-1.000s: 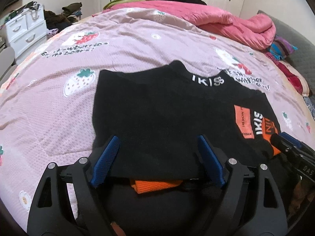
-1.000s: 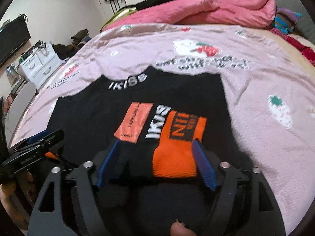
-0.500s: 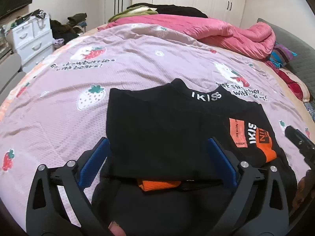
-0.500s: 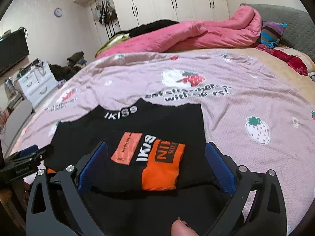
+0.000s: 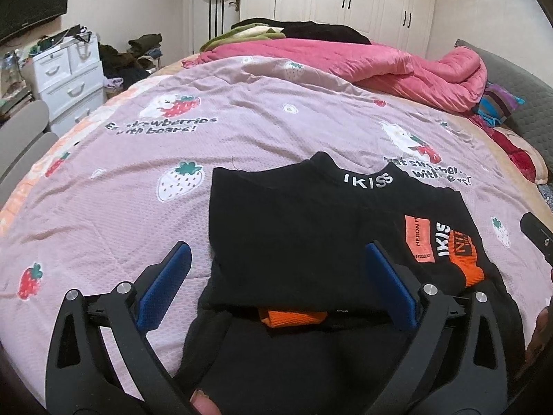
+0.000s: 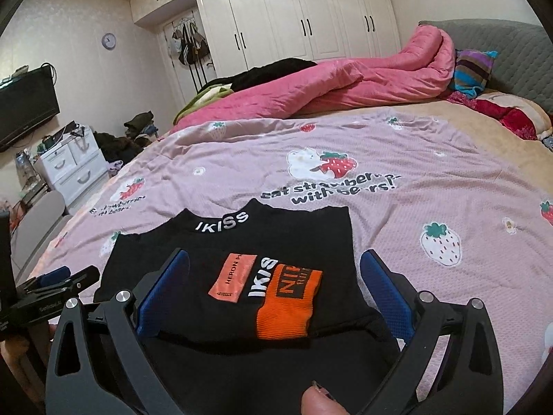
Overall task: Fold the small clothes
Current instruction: 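Move both tools back along the sweater body to its hem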
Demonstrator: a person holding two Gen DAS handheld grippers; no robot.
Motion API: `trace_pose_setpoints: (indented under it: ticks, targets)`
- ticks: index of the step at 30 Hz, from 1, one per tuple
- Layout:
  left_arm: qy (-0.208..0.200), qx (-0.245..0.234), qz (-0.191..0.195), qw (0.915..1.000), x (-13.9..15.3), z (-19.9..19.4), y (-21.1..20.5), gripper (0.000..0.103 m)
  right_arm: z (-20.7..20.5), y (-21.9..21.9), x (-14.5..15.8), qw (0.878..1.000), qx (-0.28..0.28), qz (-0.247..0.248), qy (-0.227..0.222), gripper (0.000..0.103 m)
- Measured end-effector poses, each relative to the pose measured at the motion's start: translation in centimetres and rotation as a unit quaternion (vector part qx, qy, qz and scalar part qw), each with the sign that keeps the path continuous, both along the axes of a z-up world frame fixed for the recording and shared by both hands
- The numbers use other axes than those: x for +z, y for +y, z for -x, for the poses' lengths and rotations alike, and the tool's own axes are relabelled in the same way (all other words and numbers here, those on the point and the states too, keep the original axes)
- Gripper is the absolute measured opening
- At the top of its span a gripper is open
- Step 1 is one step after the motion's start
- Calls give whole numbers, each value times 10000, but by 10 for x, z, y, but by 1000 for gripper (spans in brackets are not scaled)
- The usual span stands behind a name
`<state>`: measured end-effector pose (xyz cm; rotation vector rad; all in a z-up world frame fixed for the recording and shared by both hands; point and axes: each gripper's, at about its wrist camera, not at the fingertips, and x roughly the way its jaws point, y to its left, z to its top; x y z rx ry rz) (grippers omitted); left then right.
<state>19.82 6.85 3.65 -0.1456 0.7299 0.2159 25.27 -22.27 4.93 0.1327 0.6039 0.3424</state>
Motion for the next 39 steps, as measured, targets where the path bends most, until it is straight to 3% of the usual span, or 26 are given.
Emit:
trace_pose_setpoints:
  ticks: [17, 25, 39]
  targets:
    - [-155, 38, -253, 9996, 14, 23, -5, 94, 31, 10, 14, 9987, 144, 399, -296, 99]
    - [-217, -19, -296, 9993, 16, 40, -16, 94, 53, 0, 4, 9984, 138, 531, -152, 99]
    - [72, 176, -345, 9992, -11, 97, -6, 94, 99, -53, -31, 9968, -294, 596, 455, 99]
